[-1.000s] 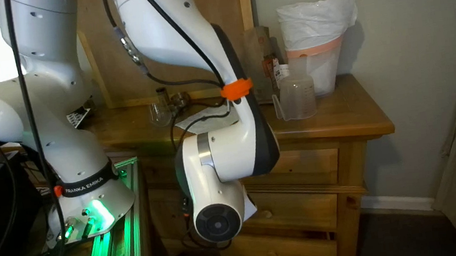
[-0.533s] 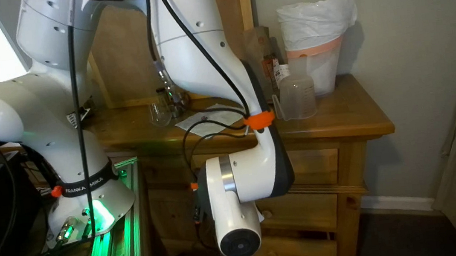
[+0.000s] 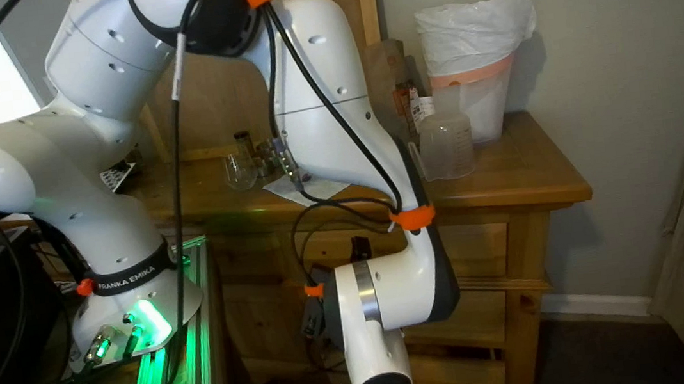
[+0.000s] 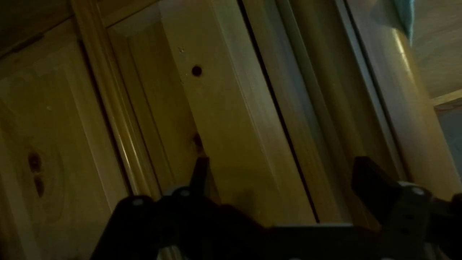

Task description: Open the topmost drawer on the right.

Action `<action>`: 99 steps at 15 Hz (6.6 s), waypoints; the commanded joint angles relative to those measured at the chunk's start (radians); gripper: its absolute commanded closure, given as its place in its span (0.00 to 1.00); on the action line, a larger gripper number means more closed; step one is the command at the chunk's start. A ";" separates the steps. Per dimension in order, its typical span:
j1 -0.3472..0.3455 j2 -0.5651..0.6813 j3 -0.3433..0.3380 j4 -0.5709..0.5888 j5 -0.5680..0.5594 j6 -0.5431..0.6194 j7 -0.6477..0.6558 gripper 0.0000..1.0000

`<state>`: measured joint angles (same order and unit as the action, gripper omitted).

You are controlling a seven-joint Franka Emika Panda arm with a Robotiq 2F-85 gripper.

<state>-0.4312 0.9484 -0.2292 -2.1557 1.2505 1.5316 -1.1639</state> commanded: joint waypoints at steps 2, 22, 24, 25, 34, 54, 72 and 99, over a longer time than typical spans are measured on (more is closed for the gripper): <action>0.011 0.101 0.014 0.099 0.055 -0.053 0.062 0.00; 0.021 0.180 0.053 0.192 0.137 -0.093 -0.010 0.00; 0.019 0.198 0.053 0.218 0.156 -0.103 -0.002 0.00; 0.022 0.206 0.053 0.229 0.161 -0.107 0.000 0.00; 0.027 0.296 0.060 0.313 0.172 -0.128 0.039 0.00; 0.052 0.356 0.075 0.401 0.215 -0.151 0.091 0.78; 0.050 0.355 0.070 0.442 0.232 -0.150 0.083 0.31; 0.019 0.305 -0.004 0.356 0.221 -0.156 0.052 0.76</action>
<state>-0.3890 1.2918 -0.2055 -1.7622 1.4513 1.3911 -1.1064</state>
